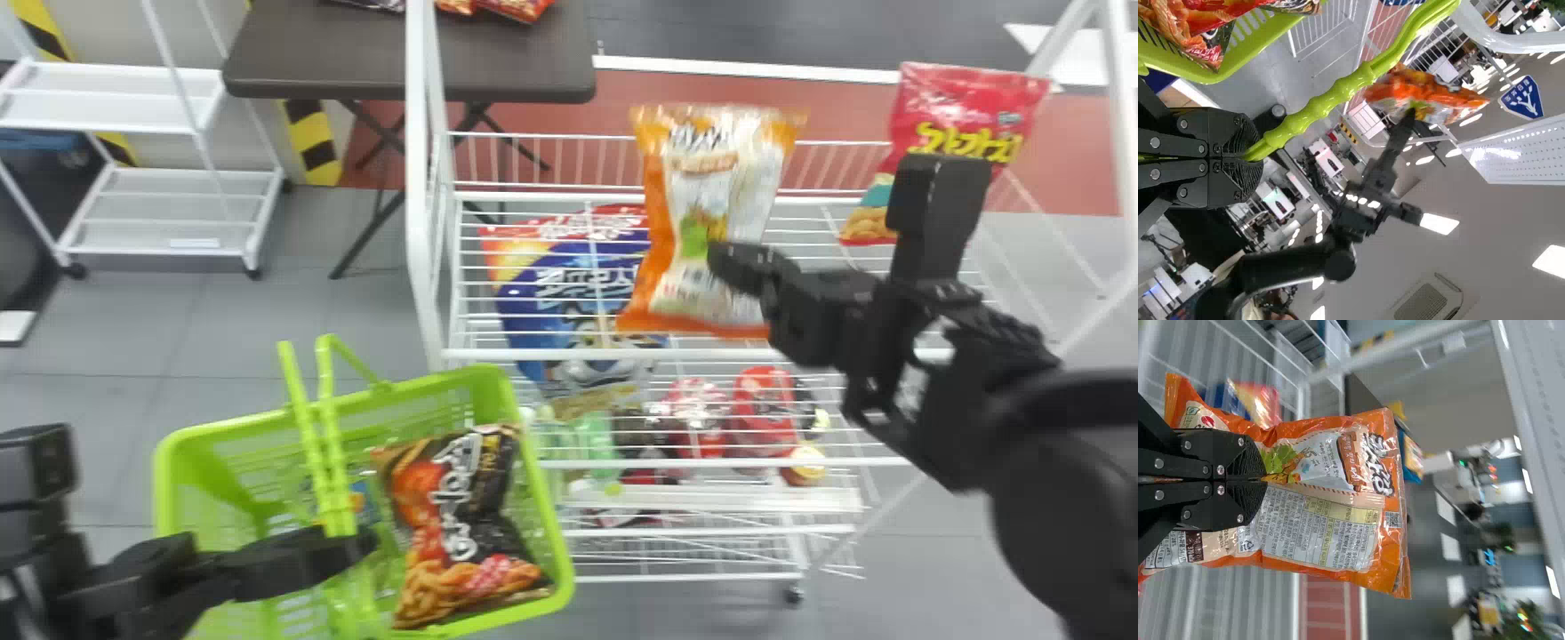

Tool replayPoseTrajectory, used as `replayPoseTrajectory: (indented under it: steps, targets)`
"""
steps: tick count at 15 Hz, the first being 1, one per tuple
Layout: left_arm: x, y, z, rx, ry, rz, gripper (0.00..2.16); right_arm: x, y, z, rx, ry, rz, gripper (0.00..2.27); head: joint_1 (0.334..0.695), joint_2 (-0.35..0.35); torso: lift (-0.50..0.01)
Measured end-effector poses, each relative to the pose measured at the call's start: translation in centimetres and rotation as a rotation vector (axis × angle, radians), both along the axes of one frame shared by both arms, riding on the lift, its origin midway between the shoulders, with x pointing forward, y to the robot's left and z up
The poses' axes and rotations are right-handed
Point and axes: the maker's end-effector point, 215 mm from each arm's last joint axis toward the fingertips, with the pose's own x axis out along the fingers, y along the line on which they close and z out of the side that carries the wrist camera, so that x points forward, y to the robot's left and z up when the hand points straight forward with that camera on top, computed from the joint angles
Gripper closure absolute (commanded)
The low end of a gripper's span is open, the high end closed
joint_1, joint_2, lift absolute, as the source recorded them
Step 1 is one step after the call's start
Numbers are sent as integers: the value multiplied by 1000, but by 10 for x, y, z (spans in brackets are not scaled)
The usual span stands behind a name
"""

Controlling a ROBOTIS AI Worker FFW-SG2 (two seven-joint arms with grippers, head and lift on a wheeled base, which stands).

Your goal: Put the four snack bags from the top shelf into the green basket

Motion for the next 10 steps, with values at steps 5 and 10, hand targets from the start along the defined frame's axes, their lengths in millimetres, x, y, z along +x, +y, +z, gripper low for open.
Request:
replayPoseTrajectory:
  steps: [5,10]
  targets:
    - [5,3,6,-7,9,9,2148,-131,80,-59,-9,352,272,2253,695,226,-3]
    - [2,-11,15,-23,21,-19,2148,-176,157,-64,-8,412,475,2250,695,350,-3]
